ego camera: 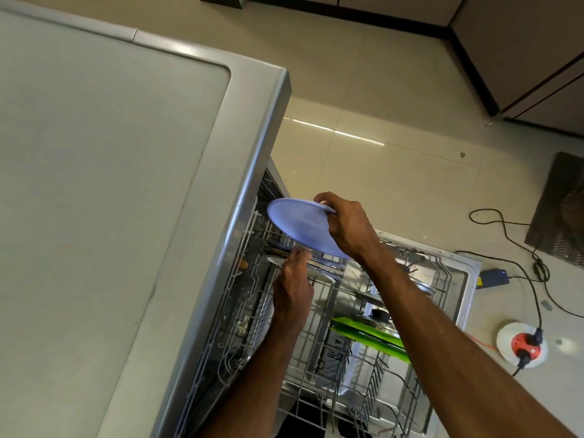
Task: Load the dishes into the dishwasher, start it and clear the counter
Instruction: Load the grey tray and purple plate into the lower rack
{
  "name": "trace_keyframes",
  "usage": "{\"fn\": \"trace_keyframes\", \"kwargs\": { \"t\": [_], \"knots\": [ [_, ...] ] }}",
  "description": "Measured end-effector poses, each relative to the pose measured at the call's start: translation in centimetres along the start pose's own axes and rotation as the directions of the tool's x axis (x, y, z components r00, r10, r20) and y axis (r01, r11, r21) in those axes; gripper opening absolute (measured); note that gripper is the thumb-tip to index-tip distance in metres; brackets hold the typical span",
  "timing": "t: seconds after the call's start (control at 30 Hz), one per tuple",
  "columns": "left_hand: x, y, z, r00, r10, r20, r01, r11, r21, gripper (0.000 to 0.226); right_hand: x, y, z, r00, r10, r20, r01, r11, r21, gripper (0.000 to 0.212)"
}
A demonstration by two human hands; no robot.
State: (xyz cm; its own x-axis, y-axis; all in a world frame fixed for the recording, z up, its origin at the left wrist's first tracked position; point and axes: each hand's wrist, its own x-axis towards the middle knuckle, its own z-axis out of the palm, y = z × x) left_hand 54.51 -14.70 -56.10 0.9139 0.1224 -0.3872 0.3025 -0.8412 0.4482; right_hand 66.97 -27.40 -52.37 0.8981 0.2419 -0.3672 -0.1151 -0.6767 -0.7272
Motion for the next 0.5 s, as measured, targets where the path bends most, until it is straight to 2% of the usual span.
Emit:
{"fn": "trace_keyframes", "kwargs": {
  "t": [0.1, 0.3, 0.4, 0.5],
  "knots": [
    [-0.1, 0.4, -0.4, 1.0, 0.001, -0.01, -0.001, 1.0, 0.008, 0.059, -0.3, -0.8, 0.2, 0.998, -0.031, 0.056, 0.033, 0.999, -0.031, 0.051],
    [-0.2, 0.6, -0.6, 1.0, 0.008, -0.011, -0.008, 1.0, -0.007, 0.058, -0.1, -1.1, 1.4, 0.978, -0.095, 0.186, 0.109, 0.992, -0.067, 0.05],
    [-0.3, 0.5, -0.6, 1.0, 0.022, -0.018, -0.022, 1.0, 0.0, 0.059, 0.4, -1.6, 2.3, 0.969, -0.09, 0.231, 0.111, 0.991, -0.079, 0.047],
    [-0.2, 0.6, -0.7, 1.0, 0.025, -0.011, -0.025, 1.0, 0.004, 0.058, 1.0, -1.7, 2.6, 0.96, -0.059, 0.273, 0.097, 0.987, -0.129, 0.054]
  ]
}}
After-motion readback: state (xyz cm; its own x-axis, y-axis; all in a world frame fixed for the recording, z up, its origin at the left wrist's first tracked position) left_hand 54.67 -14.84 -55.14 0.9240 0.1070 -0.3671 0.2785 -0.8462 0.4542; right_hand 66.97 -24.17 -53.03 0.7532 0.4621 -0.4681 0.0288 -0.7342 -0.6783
